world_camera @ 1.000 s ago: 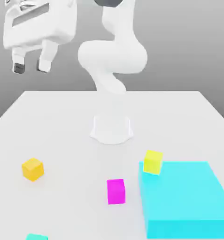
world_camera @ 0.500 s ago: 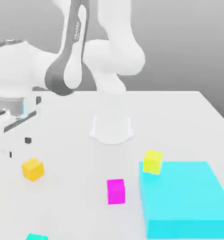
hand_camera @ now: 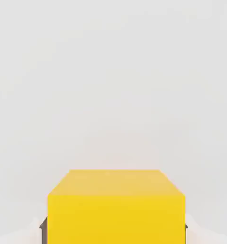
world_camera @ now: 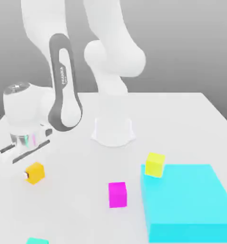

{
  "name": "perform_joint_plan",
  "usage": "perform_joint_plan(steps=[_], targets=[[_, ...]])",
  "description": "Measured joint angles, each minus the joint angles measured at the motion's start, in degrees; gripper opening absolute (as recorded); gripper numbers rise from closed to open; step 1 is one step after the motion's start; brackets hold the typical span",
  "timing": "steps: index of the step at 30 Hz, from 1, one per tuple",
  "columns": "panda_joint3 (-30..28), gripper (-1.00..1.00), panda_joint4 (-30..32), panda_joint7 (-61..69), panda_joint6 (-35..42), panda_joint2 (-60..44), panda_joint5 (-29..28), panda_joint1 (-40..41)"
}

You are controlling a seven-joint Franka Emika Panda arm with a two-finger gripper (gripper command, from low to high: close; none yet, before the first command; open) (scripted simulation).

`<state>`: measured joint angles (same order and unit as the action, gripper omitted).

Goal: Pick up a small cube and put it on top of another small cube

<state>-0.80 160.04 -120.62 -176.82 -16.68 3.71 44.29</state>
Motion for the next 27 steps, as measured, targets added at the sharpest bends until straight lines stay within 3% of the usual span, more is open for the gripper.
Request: perform_joint_plan(steps=[9,27], targets=[[-1.39,-1.00,1.33,-3.50,12.61,13.96,-3.19,-2.04],[5.68,-1.00,-34.19,-34.71,32.09,-2.15,-6.44,-20.53]])
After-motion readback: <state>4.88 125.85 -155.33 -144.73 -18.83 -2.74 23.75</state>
